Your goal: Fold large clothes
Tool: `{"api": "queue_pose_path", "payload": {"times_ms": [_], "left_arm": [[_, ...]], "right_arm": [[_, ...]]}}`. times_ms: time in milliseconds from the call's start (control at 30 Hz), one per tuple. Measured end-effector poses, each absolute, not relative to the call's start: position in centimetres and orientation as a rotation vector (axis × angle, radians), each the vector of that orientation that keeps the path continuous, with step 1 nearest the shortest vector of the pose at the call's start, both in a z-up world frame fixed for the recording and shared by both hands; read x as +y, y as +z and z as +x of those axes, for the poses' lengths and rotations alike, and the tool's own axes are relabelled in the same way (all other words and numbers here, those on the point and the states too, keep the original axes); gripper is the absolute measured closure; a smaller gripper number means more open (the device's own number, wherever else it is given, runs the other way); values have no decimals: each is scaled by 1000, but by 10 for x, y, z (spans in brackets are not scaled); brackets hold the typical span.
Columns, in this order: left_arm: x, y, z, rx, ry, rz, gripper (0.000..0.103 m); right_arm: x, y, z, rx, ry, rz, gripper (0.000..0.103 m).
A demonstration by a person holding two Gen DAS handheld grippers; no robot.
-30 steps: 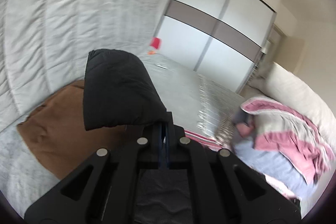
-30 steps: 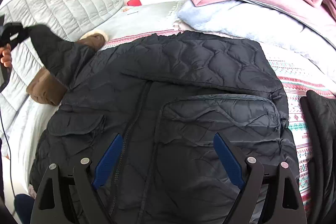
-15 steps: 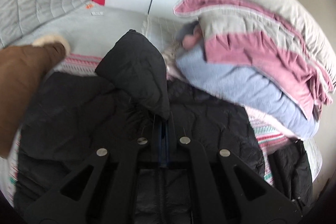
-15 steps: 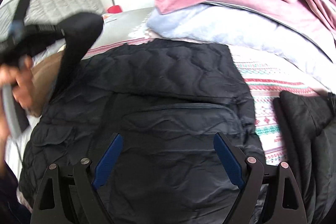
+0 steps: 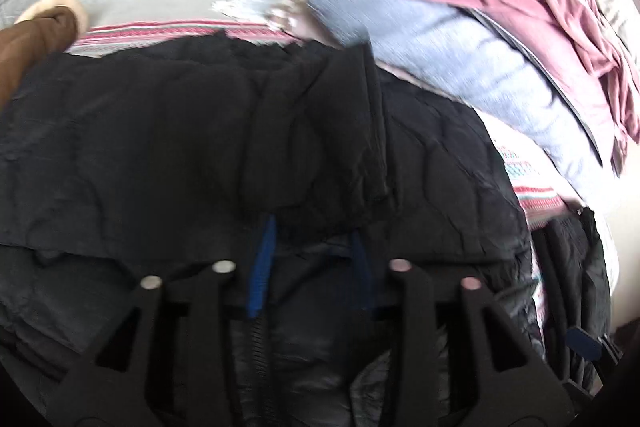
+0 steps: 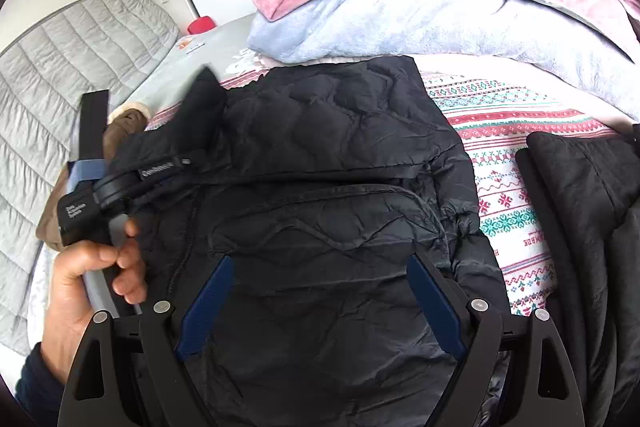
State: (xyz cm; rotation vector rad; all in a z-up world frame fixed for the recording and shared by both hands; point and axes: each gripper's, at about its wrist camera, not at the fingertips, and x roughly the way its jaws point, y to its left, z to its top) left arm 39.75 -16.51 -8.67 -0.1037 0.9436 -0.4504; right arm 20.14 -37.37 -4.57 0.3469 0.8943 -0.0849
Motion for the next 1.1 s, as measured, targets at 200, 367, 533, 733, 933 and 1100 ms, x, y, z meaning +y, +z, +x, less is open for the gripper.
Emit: {"api": "queue_pose_path", "payload": {"times_ms": [200,367,533,733,933,1100], "left_arm": [[-185,-116,402,1059,-474,-91,52],[-187,-124,400,1066,-444,-91,52],[-152,-87,369,1028,-443,-129,52],[-45,-36,294,874,-293,-172,28],[59,-43,248,869,-112,-227,27],[116,-71,227,907,-61,-336,27]], "right_arm": [[-380,-49,202,903,-102,362,14],[-384,-52,202,908,-113,369,14],[-387,-41,194,853,-152,342,14],[-380,-28,187,793,-213,277,13],[-371,-23,175,751,-245,213,13],[-368,-21,161,730,-261,128,13]]}}
